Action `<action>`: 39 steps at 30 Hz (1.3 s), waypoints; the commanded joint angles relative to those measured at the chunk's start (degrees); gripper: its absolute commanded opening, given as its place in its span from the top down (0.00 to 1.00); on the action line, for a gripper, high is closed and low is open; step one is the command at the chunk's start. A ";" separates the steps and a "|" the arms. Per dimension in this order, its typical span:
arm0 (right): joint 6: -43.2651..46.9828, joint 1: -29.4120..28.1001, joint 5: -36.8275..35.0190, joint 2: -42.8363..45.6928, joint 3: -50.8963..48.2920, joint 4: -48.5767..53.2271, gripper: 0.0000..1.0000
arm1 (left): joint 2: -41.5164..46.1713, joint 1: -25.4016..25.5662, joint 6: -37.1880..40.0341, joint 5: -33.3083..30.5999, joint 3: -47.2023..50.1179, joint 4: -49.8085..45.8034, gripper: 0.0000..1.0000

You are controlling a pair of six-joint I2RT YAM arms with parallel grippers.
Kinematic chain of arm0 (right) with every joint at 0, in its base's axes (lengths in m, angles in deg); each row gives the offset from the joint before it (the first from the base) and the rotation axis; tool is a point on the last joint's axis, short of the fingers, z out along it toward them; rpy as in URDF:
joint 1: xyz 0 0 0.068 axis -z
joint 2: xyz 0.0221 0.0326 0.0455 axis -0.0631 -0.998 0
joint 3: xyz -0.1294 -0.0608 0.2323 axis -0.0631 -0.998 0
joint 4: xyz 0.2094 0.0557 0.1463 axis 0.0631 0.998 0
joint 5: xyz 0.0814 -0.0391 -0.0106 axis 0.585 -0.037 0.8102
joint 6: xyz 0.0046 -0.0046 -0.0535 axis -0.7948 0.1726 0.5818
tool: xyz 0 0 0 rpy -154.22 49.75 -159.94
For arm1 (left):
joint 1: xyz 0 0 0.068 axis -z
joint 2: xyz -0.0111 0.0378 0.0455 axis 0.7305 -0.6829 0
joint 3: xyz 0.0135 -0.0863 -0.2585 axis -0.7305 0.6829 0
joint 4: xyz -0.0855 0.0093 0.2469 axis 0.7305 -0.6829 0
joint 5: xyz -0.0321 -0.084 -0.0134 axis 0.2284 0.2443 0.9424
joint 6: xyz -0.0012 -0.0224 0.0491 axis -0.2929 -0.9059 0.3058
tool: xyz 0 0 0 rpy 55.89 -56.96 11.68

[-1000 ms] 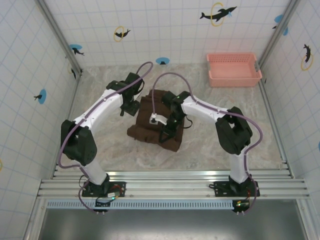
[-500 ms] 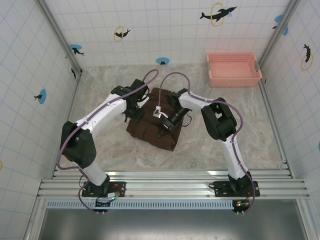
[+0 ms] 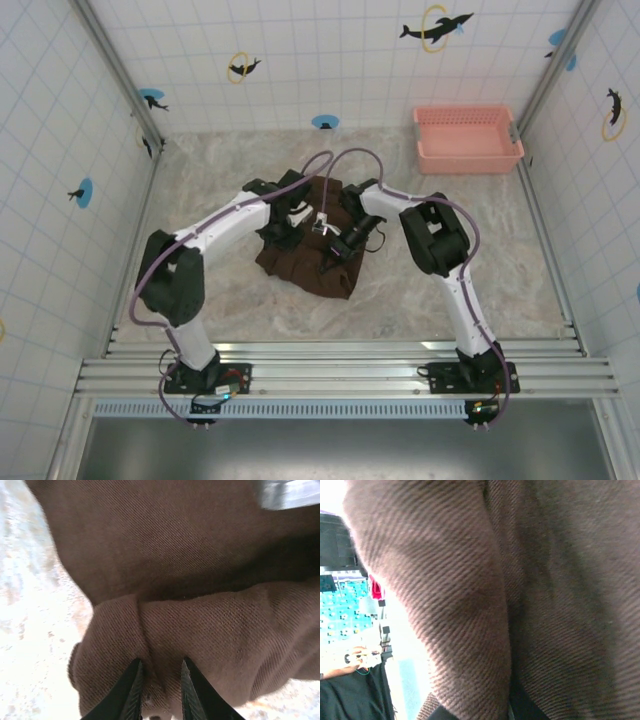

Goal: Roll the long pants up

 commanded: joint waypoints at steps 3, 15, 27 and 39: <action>-2.56 0.28 -3.21 -2.48 2.81 -3.99 0.86 | -9.35 0.09 -0.56 -1.55 -3.94 -0.02 0.77; -2.47 6.03 -17.49 7.13 -2.01 -5.74 0.74 | -18.53 0.12 0.66 -5.83 -6.00 -0.68 0.81; 1.97 1.98 -41.10 37.84 -23.58 -19.77 0.55 | -20.31 0.05 1.36 -4.98 -6.96 -0.56 0.81; 5.30 -23.13 -76.95 58.05 -48.74 -41.61 0.28 | -19.54 -0.52 2.96 -4.37 -6.83 -0.63 0.78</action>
